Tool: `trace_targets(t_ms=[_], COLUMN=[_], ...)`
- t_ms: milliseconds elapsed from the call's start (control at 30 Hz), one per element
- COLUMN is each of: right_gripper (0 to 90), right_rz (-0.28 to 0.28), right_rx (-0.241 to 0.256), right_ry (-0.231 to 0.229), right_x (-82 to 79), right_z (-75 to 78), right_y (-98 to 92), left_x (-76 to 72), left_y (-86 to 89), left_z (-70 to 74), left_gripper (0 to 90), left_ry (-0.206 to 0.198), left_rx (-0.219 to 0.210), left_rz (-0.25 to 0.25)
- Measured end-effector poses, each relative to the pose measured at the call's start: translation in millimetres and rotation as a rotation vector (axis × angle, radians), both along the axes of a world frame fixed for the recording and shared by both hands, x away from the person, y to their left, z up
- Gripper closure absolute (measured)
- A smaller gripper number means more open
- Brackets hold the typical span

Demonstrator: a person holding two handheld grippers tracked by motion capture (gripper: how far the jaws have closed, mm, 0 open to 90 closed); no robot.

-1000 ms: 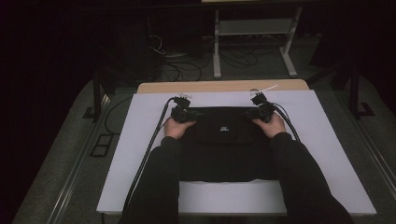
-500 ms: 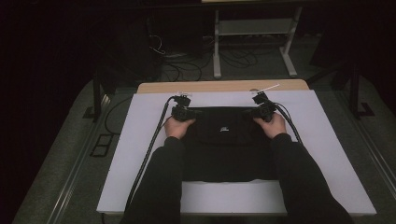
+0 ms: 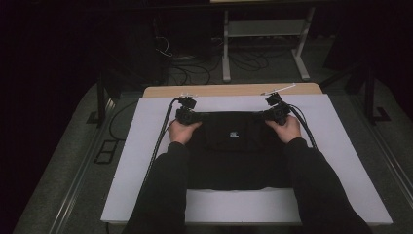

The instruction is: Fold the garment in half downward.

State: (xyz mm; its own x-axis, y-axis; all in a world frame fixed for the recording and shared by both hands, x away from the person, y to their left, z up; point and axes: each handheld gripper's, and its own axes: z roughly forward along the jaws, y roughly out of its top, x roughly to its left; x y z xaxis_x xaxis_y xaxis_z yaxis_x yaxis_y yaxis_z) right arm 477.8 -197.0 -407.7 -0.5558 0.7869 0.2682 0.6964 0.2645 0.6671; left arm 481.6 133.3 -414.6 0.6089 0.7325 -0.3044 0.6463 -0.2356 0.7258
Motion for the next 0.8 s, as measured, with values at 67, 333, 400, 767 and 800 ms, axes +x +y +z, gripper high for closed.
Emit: trace_targets(t_ms=[67, 333, 400, 767, 800], right_gripper=[84.7, 84.6, 84.7, 84.7, 84.7], right_rz=[0.002, 0.016, 0.019, 0.046, 0.048], right_rx=[0.016, 0.078, 0.081, 0.139, 0.147], right_ry=[-0.005, -0.035, -0.038, -0.076, -0.080], right_x=[-2.3, -14.8, -17.2, -36.8, -38.1], right_z=[4.6, 25.7, 28.0, 40.0, 39.9], right_y=[-1.4, -7.5, -8.2, -13.6, -14.4], left_x=[-2.5, -14.4, -17.1, -38.7, -40.2], left_y=[-0.1, 3.5, 3.6, 11.2, 12.3], left_z=[4.1, 22.7, 25.4, 39.8, 40.2], left_gripper=[85.8, 85.9, 85.9, 85.9, 85.9], left_ry=[-0.007, -0.041, -0.047, -0.087, -0.084], left_rx=[-0.008, -0.066, -0.072, -0.092, -0.097], left_rz=[-0.001, -0.026, -0.033, -0.077, -0.076])
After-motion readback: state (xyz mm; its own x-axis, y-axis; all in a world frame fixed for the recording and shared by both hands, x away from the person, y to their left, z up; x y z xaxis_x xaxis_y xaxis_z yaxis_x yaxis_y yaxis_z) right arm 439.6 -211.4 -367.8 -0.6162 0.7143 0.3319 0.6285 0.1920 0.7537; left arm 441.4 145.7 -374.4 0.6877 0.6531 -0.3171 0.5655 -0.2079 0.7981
